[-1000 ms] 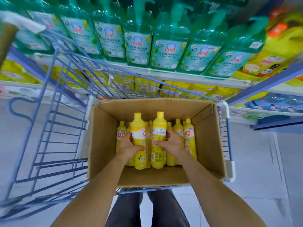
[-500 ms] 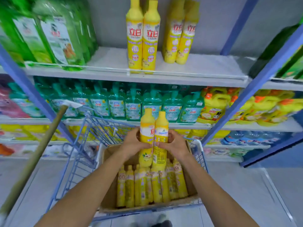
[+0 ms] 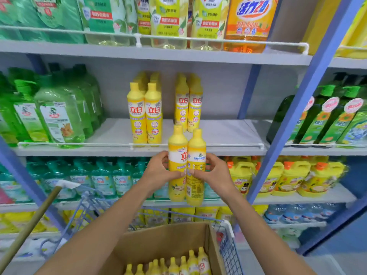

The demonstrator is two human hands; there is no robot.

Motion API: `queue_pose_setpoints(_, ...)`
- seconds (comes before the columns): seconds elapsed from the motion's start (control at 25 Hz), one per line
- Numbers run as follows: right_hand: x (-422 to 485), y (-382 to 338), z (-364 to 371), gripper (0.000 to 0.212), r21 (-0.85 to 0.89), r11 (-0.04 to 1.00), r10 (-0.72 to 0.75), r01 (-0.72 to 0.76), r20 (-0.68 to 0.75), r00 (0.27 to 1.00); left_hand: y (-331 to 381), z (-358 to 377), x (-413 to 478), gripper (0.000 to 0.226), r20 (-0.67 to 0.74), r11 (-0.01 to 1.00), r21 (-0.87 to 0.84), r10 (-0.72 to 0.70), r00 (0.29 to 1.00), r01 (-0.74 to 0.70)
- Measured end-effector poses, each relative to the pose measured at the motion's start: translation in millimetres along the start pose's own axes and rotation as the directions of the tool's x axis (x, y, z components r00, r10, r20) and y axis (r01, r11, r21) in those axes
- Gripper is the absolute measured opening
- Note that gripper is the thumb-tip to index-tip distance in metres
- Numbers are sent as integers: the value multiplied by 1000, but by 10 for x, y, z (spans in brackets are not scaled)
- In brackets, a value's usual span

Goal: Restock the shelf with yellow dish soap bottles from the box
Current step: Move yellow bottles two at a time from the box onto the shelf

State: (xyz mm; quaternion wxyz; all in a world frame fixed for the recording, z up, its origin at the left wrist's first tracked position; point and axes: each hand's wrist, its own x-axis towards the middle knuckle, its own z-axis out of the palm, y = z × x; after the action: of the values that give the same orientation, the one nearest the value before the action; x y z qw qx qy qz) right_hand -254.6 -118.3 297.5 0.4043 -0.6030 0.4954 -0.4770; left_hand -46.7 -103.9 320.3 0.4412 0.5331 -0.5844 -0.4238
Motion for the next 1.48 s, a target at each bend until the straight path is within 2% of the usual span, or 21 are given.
queue_pose_setpoints(0.24, 1017, -625, -365, 62, -20, 984, -179, 179, -42, 983, 799, -26, 872, 65, -90, 986, 27, 165, 982, -163)
queue_pose_setpoints(0.4, 1544, -795, -348, 62, -8, 979, -204, 204, -74, 976, 1003, -69, 1342, 68, -165, 980, 49, 198, 966, -192)
queue_pose_setpoints(0.6, 1822, -673, -169, 60, -73, 979, -195, 191, -60, 979, 697, -60, 1628, 66, -250, 990, 52, 142, 958, -134)
queue_pose_setpoints(0.8, 1814, -364, -74, 55, -106, 983, -160, 151, -87, 983, 310, 46, 1738, 63, -231, 994, 8, 110, 967, -111)
queue_pose_setpoints(0.96, 1736, -169, 17, 64, -138, 975, -190, 172, -128, 973, 205, 50, 1798, 70, -192, 991, -1, 130, 973, -132)
queue_pose_setpoints(1.12, 1694, -90, 111, 67, -131, 985, -141, 115, -218, 966, 140, 71, 1767, 69, -259, 984, 59, 180, 949, -170)
queue_pose_setpoints(1.32, 1703, -31, -87, 50, -22, 994, -112, 111, -74, 991, 77, 35, 1753, 65, -212, 974, 100, 221, 952, -204)
queue_pose_setpoints(1.48, 1671, -37, -180, 44, -31, 991, -133, 133, -11, 991, 60, 71, 1699, 58, -197, 974, 100, 222, 955, -206)
